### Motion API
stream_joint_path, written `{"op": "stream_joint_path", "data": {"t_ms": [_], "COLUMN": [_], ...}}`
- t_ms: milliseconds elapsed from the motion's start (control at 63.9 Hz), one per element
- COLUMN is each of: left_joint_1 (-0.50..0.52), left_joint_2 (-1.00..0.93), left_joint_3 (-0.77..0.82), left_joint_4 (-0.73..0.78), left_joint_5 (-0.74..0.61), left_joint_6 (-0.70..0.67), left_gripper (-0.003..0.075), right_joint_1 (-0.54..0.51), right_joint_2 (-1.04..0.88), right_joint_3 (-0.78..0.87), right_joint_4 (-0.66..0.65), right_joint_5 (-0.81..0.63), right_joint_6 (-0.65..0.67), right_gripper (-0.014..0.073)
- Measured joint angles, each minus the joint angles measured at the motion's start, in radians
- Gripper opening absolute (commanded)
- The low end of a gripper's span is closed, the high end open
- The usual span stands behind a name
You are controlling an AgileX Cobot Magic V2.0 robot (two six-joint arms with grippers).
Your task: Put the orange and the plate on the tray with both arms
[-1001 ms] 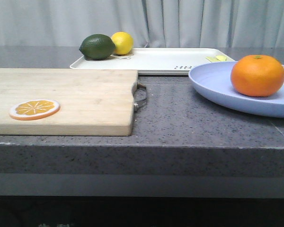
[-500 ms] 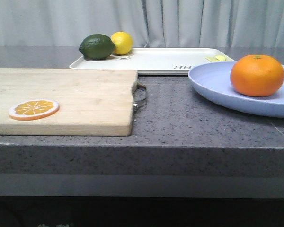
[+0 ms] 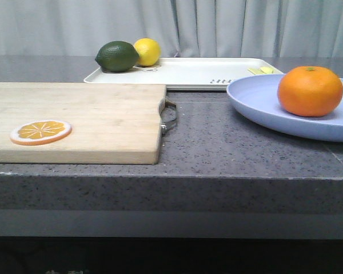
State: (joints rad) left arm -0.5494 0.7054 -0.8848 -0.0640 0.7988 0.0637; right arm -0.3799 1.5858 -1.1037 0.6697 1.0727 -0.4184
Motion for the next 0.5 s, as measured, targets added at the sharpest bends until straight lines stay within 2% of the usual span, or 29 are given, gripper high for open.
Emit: {"op": "stream_joint_path", "data": {"t_ms": [328, 438, 500], "left_joint_1": [0.000, 0.000, 0.000], "left_joint_2": [0.000, 0.000, 0.000], "left_joint_3": [0.000, 0.000, 0.000], "left_joint_4": [-0.002, -0.002, -0.002], "left_joint_5": [0.000, 0.000, 0.000], "left_joint_6": [0.000, 0.000, 0.000], "left_gripper": [0.0602, 0.0602, 0.0602], "right_joint_1": [0.002, 0.002, 0.002], "right_joint_2": [0.010, 0.010, 0.010], "right_joint_3": [0.000, -0.002, -0.002], "right_joint_4": [0.001, 0.003, 0.001], "right_joint_5": [-0.031, -0.041, -0.039], "right_joint_6": [0.000, -0.002, -0.007], "right_gripper": [0.0014, -0.0068, -0.0064]}}
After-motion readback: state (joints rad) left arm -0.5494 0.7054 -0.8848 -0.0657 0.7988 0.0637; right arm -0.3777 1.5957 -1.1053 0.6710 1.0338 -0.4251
